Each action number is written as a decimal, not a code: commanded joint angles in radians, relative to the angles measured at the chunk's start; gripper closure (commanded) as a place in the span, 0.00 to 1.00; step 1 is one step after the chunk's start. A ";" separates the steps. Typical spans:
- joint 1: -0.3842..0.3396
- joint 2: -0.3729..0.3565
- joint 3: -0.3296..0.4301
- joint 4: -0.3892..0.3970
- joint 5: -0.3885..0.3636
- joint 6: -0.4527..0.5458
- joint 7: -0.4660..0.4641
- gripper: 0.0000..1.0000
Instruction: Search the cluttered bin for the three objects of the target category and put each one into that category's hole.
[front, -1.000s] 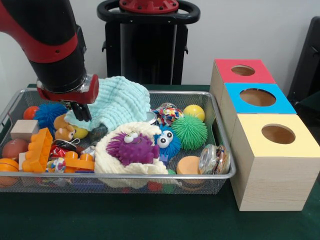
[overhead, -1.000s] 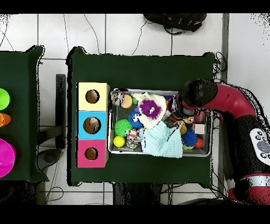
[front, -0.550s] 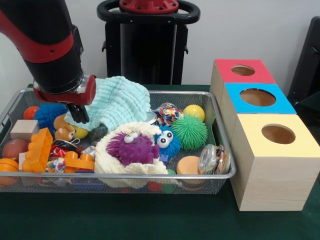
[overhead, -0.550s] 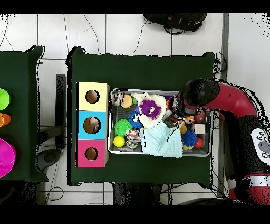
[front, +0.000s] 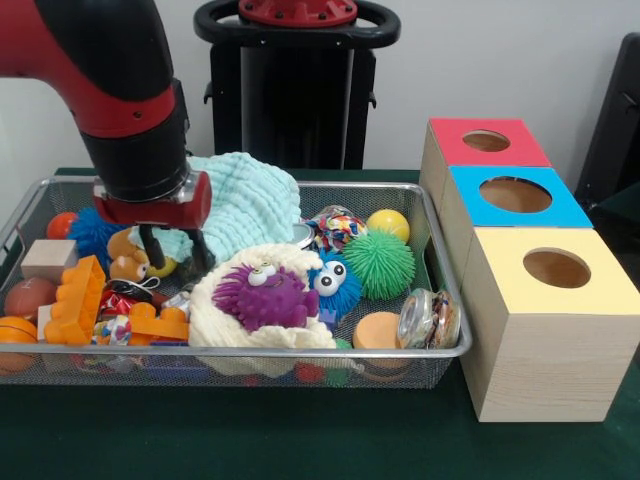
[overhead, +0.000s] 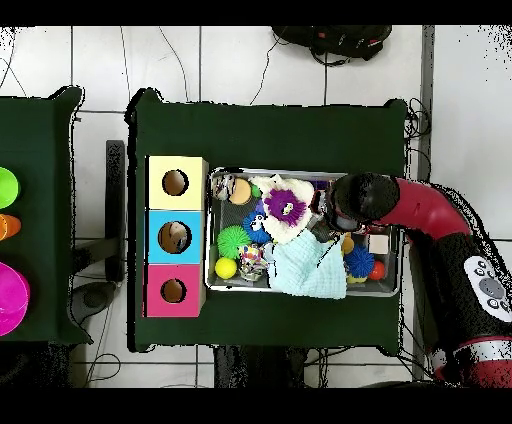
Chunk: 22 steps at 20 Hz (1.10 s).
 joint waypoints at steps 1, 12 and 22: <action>-0.032 -0.011 -0.022 0.195 -0.013 -0.111 0.039 0.00; -0.051 0.022 -0.027 0.210 0.007 -0.144 0.041 0.00; -0.090 -0.187 -0.013 0.296 0.104 0.053 0.000 0.00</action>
